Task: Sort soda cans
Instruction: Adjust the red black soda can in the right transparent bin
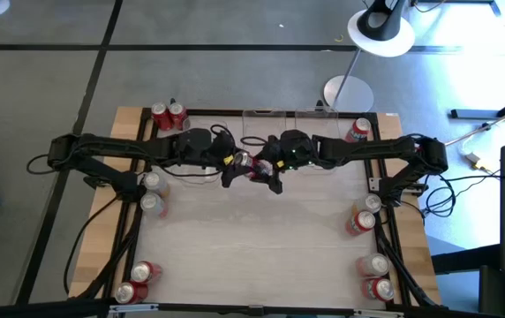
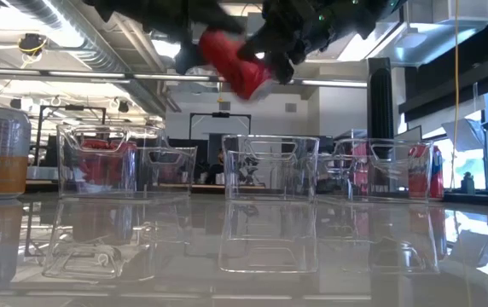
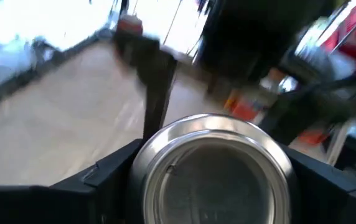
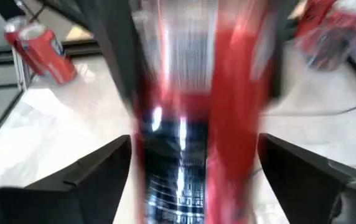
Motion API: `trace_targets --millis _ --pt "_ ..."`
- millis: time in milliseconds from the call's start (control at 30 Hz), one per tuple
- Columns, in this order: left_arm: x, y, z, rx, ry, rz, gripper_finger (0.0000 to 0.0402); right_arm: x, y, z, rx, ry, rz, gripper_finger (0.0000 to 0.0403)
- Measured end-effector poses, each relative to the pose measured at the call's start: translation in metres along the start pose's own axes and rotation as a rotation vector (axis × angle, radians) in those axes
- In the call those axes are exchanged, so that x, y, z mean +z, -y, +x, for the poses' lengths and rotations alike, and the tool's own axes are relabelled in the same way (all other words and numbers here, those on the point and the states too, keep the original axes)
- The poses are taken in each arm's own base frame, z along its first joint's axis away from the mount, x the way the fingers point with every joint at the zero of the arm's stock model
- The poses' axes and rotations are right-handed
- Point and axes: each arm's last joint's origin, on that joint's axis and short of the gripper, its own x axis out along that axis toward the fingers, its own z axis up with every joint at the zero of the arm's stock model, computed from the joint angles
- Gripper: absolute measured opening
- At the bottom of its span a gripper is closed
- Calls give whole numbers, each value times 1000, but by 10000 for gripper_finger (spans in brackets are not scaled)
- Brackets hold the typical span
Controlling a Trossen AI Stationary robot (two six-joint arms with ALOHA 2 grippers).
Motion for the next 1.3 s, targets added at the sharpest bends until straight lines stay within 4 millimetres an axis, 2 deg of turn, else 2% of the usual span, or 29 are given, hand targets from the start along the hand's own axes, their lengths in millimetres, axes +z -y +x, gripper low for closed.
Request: trace_targets --millis 133,333,500,633,867,1000,1300 --pt "0 0 -4 5 -7 0 293 6 -2 -20 -70 -24 -55 359" --pt "11 4 -19 -21 65 14 293 18 -7 -69 -251 -41 -122 361" --pt "25 11 -38 -58 197 139 293 14 -12 -98 -257 -47 -167 362" --pt "18 10 -43 -92 306 172 293 -5 -13 -93 -200 82 -186 362" --pt "-4 -8 -50 -159 563 10 293 -28 -10 -79 -193 404 -146 363" --pt "-8 -16 -56 -225 680 -114 293 -32 -10 -76 -192 397 -139 363" --pt "-9 -18 -57 -251 696 -178 293 -28 -10 -77 -178 437 -122 363"
